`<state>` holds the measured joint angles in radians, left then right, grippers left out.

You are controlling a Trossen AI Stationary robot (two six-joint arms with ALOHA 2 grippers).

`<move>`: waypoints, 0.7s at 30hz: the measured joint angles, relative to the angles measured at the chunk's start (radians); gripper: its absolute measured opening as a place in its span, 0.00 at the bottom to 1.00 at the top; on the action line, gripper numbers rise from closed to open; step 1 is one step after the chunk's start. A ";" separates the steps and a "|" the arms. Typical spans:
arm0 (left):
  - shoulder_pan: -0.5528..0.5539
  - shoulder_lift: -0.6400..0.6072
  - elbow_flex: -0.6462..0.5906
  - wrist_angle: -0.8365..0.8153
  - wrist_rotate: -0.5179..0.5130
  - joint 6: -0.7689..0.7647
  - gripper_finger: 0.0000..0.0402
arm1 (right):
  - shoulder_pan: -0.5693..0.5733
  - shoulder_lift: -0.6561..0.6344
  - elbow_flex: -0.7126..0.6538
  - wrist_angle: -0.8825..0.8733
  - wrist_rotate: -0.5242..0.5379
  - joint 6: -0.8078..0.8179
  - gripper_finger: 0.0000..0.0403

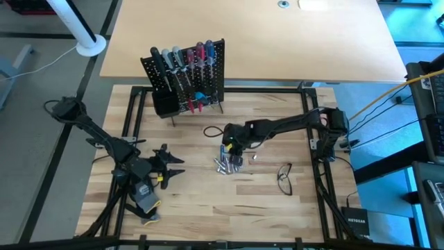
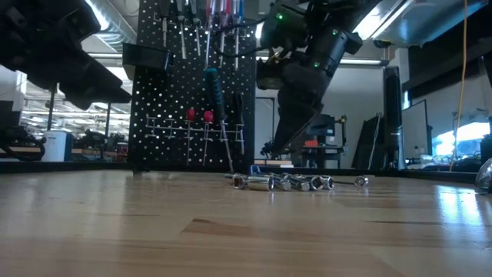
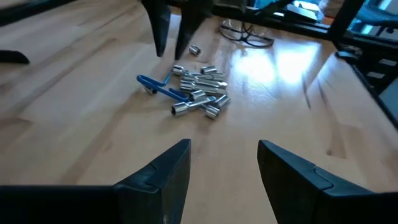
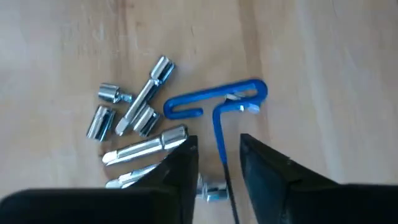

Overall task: Hang tools onto peg board
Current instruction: Hang the blue pick tool onto the peg board

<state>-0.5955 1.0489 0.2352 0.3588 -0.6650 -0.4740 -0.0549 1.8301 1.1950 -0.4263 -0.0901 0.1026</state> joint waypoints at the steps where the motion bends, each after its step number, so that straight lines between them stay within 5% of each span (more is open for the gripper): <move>1: 0.005 0.000 0.000 -0.001 0.000 0.011 0.44 | 0.005 0.008 0.000 0.012 0.001 -0.010 0.31; 21: 0.108 0.000 0.000 -0.003 0.000 0.124 0.44 | 0.009 0.133 0.001 0.111 0.032 -0.132 0.35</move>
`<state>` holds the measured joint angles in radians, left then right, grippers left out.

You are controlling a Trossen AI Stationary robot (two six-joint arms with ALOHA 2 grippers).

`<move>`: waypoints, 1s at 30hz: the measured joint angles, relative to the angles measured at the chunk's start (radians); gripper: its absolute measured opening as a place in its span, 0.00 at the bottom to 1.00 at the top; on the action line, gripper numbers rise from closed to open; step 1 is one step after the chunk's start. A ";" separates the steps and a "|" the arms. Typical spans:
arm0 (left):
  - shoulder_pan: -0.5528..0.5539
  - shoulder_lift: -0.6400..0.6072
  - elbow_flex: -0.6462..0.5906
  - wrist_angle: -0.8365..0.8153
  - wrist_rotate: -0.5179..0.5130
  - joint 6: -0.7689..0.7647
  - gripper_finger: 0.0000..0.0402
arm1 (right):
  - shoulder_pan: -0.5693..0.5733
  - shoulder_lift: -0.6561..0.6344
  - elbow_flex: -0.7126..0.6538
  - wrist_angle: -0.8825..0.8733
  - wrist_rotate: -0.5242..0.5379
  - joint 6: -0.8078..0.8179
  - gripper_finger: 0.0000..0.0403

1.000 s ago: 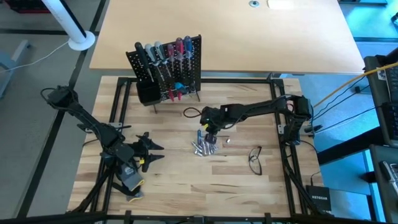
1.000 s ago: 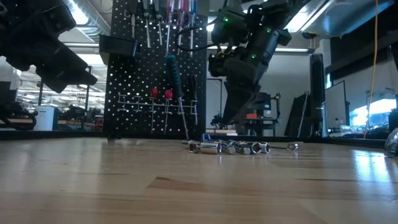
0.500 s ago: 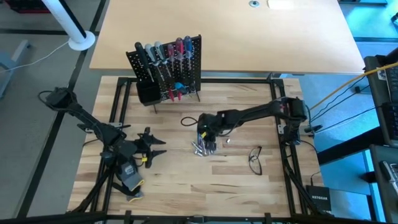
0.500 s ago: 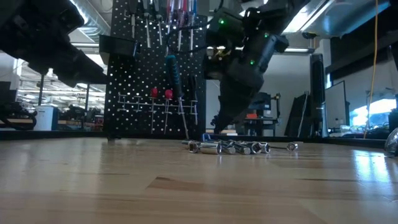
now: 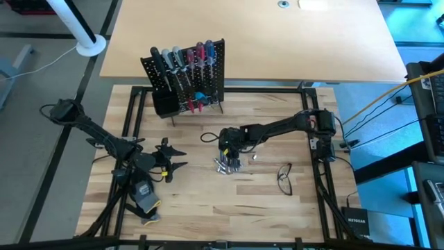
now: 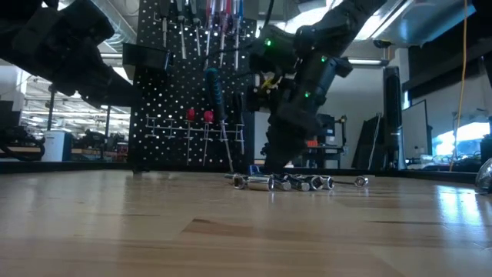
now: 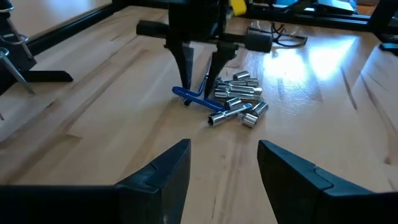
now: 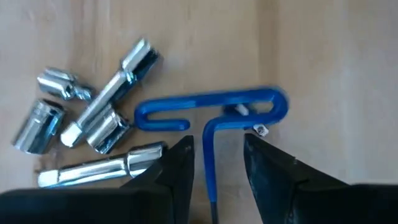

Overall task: Hang tools onto peg board
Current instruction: Hang the blue pick tool onto the peg board

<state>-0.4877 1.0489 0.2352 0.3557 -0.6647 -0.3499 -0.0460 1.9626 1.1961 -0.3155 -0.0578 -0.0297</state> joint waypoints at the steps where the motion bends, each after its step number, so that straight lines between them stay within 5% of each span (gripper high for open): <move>1: 0.000 0.000 0.000 -0.001 0.000 0.000 0.44 | 0.000 0.010 0.000 -0.001 -0.001 0.000 0.35; 6: 0.000 0.000 0.000 0.000 0.000 0.003 0.44 | 0.003 0.040 0.004 0.005 0.055 0.001 0.31; 13: 0.000 0.000 0.000 0.003 0.000 0.001 0.44 | 0.003 0.038 0.004 0.012 0.054 -0.021 0.04; 25: -0.002 0.000 0.002 0.007 0.000 -0.018 0.44 | -0.001 -0.107 0.080 -0.138 0.206 -0.087 0.04; 30: -0.003 0.000 0.054 0.007 0.000 0.015 0.44 | 0.015 -0.172 0.094 -0.063 0.228 -0.101 0.05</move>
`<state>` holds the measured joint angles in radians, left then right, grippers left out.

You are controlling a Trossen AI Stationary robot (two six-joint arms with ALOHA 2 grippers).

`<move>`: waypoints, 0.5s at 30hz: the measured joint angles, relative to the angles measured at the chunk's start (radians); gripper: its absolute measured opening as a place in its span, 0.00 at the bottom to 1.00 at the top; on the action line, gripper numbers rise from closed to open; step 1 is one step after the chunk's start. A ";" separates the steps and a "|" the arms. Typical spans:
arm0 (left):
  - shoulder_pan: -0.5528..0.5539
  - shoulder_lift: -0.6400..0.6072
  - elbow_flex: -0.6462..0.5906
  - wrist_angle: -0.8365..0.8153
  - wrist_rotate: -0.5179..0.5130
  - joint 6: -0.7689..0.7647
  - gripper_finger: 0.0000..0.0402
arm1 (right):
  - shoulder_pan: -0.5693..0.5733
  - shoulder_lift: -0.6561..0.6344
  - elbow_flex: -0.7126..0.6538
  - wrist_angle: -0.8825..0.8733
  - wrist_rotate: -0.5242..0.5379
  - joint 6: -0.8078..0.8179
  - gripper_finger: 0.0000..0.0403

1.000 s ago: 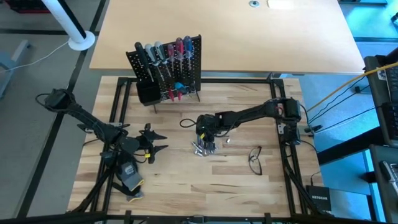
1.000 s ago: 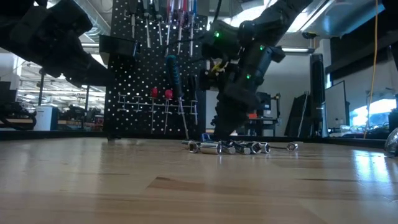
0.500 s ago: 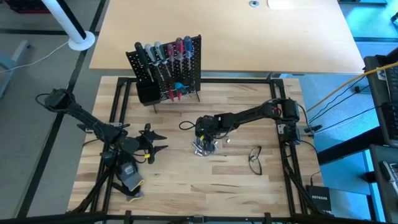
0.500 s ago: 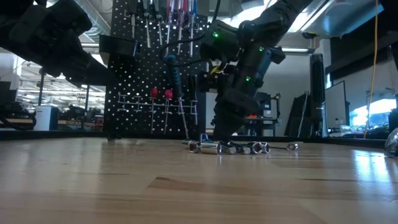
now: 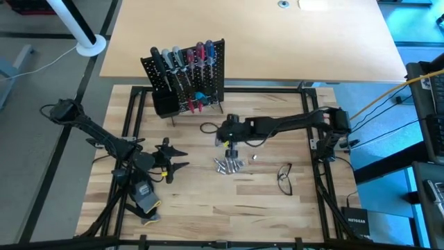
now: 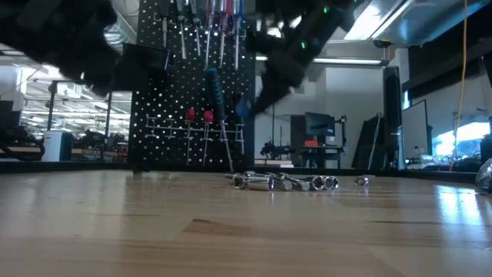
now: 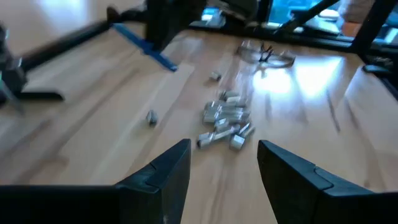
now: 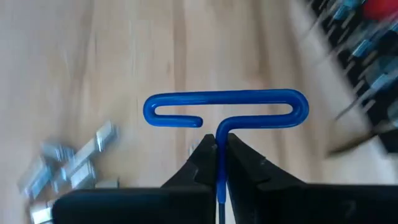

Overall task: Hang tools onto peg board
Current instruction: Hang the blue pick tool onto the peg board

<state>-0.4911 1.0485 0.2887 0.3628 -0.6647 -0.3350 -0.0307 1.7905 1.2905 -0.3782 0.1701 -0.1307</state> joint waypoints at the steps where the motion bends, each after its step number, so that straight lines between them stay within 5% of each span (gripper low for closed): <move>1: 0.000 0.000 0.014 0.001 0.000 0.015 0.44 | 0.008 -0.006 0.000 0.029 0.004 0.000 0.04; 11: 0.000 0.021 0.092 0.012 -0.041 0.085 0.44 | 0.104 -0.004 -0.108 0.598 0.077 -0.015 0.04; 15: 0.020 0.130 0.093 0.180 -0.059 0.025 0.44 | 0.104 -0.004 -0.158 0.786 0.085 -0.036 0.04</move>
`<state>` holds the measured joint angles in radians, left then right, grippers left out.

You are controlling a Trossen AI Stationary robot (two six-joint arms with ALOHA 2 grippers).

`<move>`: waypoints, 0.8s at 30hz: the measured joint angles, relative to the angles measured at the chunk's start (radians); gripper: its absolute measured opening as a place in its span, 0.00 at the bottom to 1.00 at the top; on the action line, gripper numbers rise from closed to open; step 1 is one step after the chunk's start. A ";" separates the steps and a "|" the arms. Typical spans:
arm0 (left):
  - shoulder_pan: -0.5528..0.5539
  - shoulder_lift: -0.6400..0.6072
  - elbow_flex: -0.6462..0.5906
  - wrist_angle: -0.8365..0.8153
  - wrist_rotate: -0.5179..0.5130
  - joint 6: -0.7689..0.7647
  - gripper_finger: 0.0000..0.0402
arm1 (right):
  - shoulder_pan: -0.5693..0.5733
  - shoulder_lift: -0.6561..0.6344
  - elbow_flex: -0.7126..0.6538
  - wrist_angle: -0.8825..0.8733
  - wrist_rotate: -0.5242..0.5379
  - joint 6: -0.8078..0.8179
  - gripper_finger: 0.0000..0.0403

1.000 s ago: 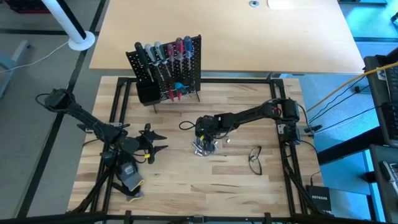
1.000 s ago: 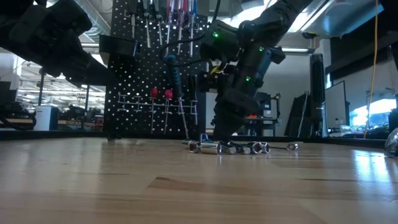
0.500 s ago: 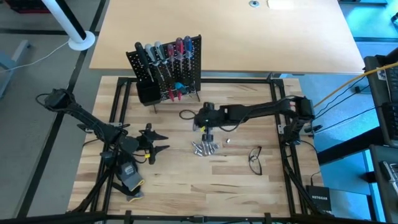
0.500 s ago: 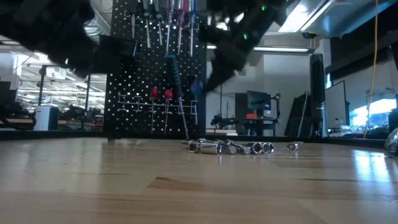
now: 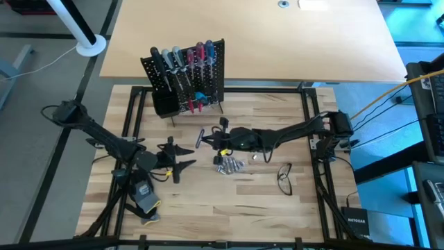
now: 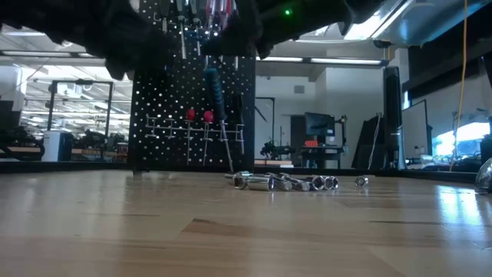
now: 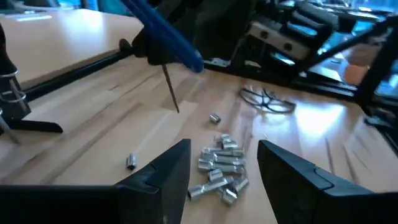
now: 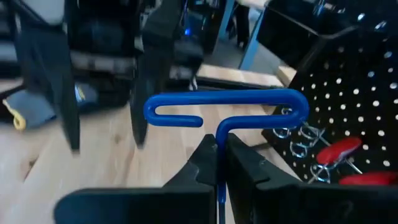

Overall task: Hang tools onto peg board
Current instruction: Hang the blue pick tool onto the peg board

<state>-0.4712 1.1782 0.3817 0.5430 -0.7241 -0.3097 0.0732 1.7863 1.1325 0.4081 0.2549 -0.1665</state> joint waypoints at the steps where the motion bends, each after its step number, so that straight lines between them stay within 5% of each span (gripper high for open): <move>1: 0.001 0.031 0.000 0.045 -0.006 0.007 0.44 | -0.001 0.000 -0.005 0.016 0.000 0.000 0.04; 9: -0.009 0.157 0.112 0.128 -0.141 0.204 0.44 | 0.006 -0.002 -0.005 0.026 0.015 -0.032 0.04; 13: -0.045 0.124 0.215 -0.074 -0.149 0.344 0.44 | 0.006 -0.002 -0.005 -0.005 0.098 -0.071 0.04; 19: -0.069 0.025 0.360 -0.533 -0.232 0.127 0.44 | 0.005 -0.002 -0.005 -0.066 0.124 -0.097 0.04; 24: 0.035 -0.034 0.395 -0.604 -0.166 -0.100 0.44 | 0.005 -0.002 -0.005 -0.047 0.120 -0.104 0.04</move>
<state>-0.4360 1.1439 0.7765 -0.0614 -0.8898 -0.4097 0.0784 1.7847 1.1275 0.3610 0.3749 -0.2702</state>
